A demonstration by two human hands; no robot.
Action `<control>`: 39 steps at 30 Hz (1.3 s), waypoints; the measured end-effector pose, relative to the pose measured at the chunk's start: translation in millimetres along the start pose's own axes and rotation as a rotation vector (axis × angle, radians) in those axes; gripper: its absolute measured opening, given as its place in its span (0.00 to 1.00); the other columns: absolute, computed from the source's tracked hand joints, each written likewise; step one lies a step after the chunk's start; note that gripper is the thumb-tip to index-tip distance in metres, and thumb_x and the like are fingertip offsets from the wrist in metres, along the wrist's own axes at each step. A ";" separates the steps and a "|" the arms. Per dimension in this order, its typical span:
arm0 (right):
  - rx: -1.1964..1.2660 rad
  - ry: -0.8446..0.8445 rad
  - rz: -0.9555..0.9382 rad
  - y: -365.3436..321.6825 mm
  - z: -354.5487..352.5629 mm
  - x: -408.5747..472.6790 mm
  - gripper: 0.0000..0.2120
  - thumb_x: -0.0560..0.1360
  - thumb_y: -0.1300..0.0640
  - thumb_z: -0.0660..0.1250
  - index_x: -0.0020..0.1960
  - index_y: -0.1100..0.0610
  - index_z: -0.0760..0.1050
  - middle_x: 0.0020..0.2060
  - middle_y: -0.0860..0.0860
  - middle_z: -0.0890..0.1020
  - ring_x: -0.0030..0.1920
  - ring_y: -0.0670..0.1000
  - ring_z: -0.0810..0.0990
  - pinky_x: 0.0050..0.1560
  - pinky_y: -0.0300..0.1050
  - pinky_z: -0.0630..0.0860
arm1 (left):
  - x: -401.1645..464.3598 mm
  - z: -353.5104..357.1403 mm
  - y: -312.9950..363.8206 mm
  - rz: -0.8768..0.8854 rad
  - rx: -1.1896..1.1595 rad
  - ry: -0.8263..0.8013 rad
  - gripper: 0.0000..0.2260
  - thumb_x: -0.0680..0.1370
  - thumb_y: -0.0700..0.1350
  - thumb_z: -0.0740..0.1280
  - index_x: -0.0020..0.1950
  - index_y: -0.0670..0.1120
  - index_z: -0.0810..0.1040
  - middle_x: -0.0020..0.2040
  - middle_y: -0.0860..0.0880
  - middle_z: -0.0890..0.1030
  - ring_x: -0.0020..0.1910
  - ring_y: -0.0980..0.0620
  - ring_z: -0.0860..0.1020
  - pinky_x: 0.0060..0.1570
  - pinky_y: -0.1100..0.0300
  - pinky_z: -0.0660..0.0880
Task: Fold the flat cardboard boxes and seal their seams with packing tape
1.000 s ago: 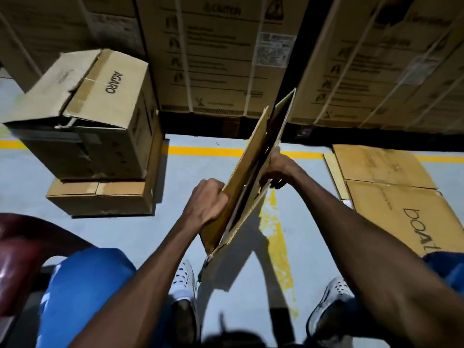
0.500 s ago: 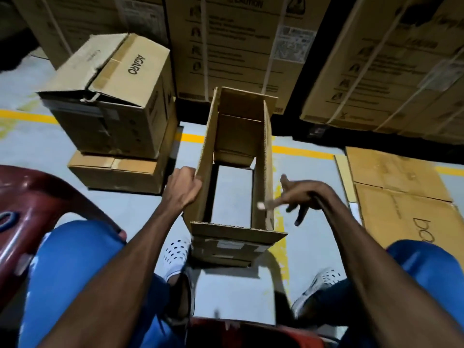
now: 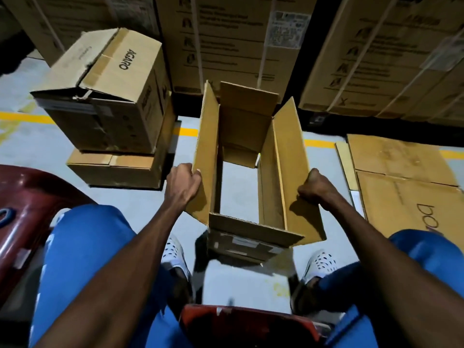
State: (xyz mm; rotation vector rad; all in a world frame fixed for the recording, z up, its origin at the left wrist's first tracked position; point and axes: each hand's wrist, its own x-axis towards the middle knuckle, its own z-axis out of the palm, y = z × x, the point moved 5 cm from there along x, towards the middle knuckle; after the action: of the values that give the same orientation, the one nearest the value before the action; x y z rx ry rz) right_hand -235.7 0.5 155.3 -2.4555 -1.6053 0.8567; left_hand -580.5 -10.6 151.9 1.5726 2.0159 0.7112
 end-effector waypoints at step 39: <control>-0.720 0.012 -0.413 41.6 101.9 -13.4 0.44 0.77 0.31 0.59 0.82 0.54 0.50 0.81 0.59 0.40 0.80 0.60 0.37 0.71 0.75 0.35 | -1.0 35.3 45.7 -0.161 0.031 -0.650 0.13 0.79 0.43 0.62 0.62 0.42 0.68 0.51 0.41 0.77 0.45 0.43 0.80 0.37 0.50 0.82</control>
State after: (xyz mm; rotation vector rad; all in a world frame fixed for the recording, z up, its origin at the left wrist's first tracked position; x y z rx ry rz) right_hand -255.9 -52.6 60.1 -2.3053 -2.6365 0.2118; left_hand -524.1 1.5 155.8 1.3976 1.6346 0.0775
